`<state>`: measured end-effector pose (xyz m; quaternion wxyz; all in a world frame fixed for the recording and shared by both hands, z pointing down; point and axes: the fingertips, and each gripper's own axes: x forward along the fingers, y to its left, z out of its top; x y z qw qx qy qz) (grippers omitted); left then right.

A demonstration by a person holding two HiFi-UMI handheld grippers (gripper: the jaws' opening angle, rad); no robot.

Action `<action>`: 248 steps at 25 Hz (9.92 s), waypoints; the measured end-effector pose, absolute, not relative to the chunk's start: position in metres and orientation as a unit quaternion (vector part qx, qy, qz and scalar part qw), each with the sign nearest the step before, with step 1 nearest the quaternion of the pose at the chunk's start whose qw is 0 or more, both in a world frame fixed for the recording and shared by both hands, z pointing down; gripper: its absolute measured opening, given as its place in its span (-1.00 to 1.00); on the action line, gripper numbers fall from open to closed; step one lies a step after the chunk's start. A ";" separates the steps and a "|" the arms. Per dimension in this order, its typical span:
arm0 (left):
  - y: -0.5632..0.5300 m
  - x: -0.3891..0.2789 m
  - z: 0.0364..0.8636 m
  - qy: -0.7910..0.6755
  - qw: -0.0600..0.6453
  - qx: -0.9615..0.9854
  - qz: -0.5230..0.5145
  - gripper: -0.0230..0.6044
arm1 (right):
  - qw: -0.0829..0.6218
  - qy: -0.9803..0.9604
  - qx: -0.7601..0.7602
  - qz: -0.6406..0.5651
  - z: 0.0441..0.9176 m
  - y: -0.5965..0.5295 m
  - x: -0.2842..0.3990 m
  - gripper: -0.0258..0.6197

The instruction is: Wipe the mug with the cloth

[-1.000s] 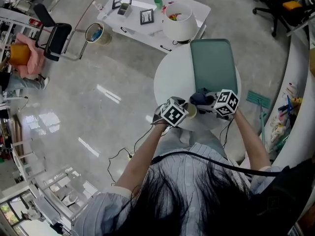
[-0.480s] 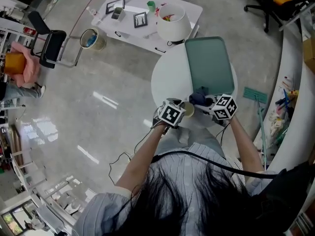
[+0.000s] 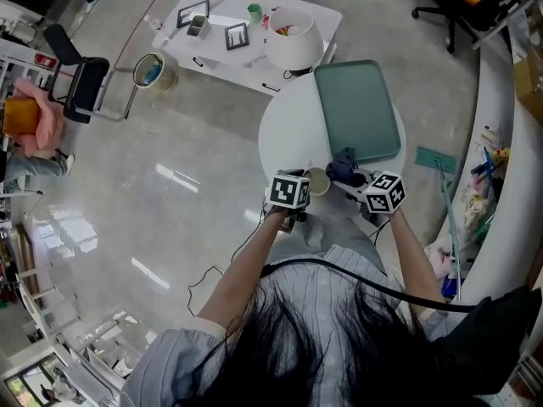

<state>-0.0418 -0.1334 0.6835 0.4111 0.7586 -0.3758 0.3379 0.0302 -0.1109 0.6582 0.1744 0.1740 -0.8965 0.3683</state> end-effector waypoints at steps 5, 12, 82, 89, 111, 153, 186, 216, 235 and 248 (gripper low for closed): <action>-0.135 -0.050 0.684 -0.411 0.429 0.738 0.320 -0.73 | 0.154 -0.889 0.210 0.376 0.658 -0.108 0.028 -0.67; -0.136 -0.050 0.688 -0.438 0.402 0.728 0.342 -0.73 | 0.147 -0.877 0.255 0.380 0.660 -0.102 0.028 -0.67; -0.169 -0.010 0.681 -0.148 0.205 0.829 0.499 -0.78 | 0.141 -0.840 0.322 0.413 0.668 -0.093 0.024 -0.67; -0.180 -0.034 0.669 -0.287 0.314 0.790 0.441 -0.78 | 0.137 -0.838 0.326 0.416 0.668 -0.096 0.022 -0.67; -0.151 -0.060 0.675 -0.444 0.563 0.647 0.260 -0.77 | 0.127 -0.825 0.344 0.430 0.669 -0.099 0.018 -0.67; -0.182 -0.016 0.681 -0.133 0.201 0.824 0.513 -0.78 | 0.121 -0.817 0.338 0.452 0.674 -0.082 0.000 -0.67; -0.163 -0.079 0.681 -0.523 0.575 0.586 0.226 -0.78 | 0.081 -0.798 0.390 0.452 0.665 -0.080 0.010 -0.67; -0.121 -0.078 0.611 -0.406 0.410 0.774 0.259 -0.78 | 0.064 -0.778 0.498 0.378 0.602 -0.059 0.033 -0.67; -0.076 -0.072 0.580 -0.379 0.356 0.824 0.224 -0.78 | 0.074 -0.796 0.496 0.339 0.563 -0.045 0.032 -0.67; -0.035 -0.073 0.560 -0.465 0.337 0.794 0.200 -0.78 | 0.094 -0.841 0.420 0.327 0.553 -0.020 0.024 -0.67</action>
